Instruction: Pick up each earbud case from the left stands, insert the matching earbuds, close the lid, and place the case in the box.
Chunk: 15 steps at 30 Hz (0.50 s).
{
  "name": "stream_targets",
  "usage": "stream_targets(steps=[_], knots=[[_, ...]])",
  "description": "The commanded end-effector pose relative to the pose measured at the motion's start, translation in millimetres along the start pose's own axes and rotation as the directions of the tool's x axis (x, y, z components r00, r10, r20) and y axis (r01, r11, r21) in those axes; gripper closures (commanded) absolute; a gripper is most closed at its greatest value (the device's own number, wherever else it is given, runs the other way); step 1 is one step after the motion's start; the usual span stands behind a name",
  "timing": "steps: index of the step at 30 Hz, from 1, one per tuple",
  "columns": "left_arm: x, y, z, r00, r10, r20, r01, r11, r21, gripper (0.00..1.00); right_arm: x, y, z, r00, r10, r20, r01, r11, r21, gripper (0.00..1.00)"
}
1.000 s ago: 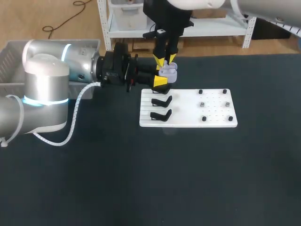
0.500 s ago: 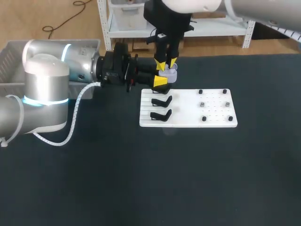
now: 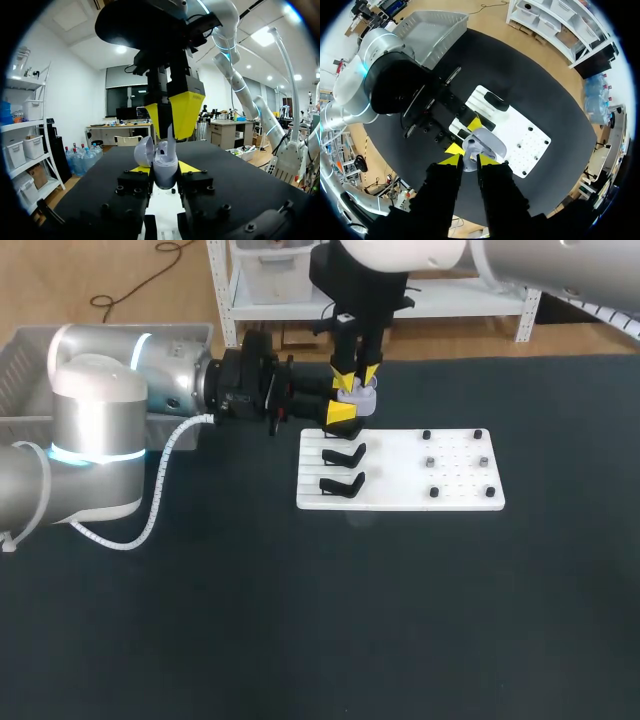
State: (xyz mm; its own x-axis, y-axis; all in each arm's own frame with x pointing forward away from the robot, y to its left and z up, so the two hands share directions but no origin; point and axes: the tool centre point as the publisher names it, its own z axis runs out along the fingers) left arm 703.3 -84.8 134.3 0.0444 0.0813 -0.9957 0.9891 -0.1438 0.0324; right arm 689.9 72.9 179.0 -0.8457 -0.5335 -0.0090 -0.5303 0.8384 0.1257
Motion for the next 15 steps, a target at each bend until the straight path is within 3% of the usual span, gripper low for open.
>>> stream_targets(steps=[1,15], knots=[[0.4,0.0,0.0,1.000,0.000,0.000,0.000,1.000,-0.001,1.00,0.1,-0.7,-0.6,1.000,0.005,0.005,-0.005,1.000,0.001,1.00],[0.4,0.0,0.0,1.000,0.000,0.000,0.000,1.000,-0.001,1.00,-4.1,-2.0,0.5,1.000,0.009,0.007,-0.009,1.000,0.002,1.00]])
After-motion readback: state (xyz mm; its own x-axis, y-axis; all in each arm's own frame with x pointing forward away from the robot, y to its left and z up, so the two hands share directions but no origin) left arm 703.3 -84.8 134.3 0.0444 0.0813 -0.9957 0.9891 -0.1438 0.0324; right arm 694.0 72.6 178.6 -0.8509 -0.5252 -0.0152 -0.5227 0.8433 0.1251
